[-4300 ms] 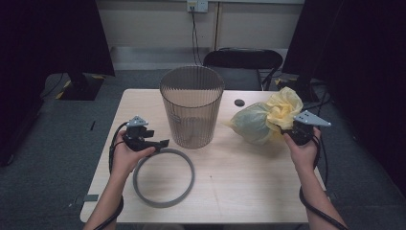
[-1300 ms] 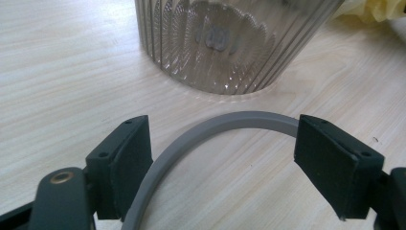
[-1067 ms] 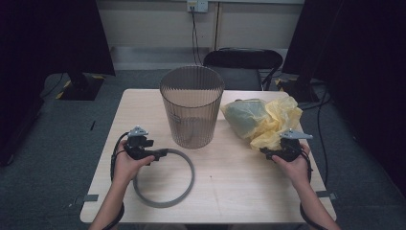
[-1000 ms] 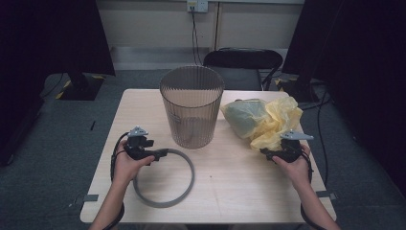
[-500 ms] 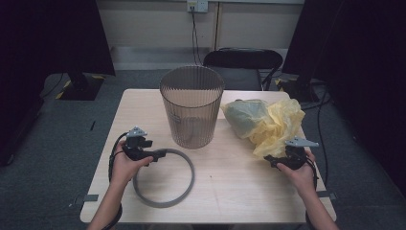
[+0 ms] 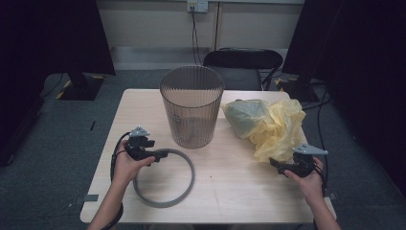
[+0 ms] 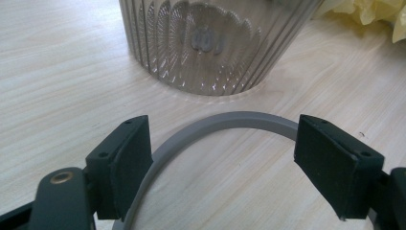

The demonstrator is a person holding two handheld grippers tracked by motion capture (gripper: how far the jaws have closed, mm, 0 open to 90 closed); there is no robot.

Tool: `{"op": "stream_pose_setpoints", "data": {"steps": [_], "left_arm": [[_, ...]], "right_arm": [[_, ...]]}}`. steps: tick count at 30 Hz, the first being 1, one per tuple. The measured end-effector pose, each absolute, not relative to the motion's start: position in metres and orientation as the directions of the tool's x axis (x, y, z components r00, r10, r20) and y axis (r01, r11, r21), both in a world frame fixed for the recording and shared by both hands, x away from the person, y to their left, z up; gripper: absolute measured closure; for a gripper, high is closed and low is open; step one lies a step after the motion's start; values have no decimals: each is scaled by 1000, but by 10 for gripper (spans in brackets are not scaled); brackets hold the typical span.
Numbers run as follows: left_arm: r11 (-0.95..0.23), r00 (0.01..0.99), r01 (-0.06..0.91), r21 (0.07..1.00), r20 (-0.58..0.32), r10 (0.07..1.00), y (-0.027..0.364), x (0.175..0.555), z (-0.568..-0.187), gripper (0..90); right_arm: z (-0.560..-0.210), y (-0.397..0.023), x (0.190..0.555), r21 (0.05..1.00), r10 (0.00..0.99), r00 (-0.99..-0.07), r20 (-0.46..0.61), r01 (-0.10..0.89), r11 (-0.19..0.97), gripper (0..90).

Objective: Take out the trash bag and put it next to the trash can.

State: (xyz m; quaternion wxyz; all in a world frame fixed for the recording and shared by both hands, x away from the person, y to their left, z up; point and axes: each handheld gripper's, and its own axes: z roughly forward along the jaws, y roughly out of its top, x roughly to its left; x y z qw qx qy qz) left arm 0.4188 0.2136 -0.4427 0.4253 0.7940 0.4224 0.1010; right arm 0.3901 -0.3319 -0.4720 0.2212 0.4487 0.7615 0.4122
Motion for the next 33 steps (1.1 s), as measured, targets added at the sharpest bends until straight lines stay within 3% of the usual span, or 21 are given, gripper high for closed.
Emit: {"op": "stream_pose_setpoints", "data": {"steps": [23, 33], "left_arm": [[-286, 620, 590, 755, -197, 759, 215, 416, -444, 202], [-293, 623, 583, 758, -186, 760, 215, 414, -443, 202]], "right_arm": [[-488, -342, 363, 783, 836, -548, 25, 531, 324, 153], [-497, -337, 358, 741, 814, -581, -23, 536, 404, 153]]}}
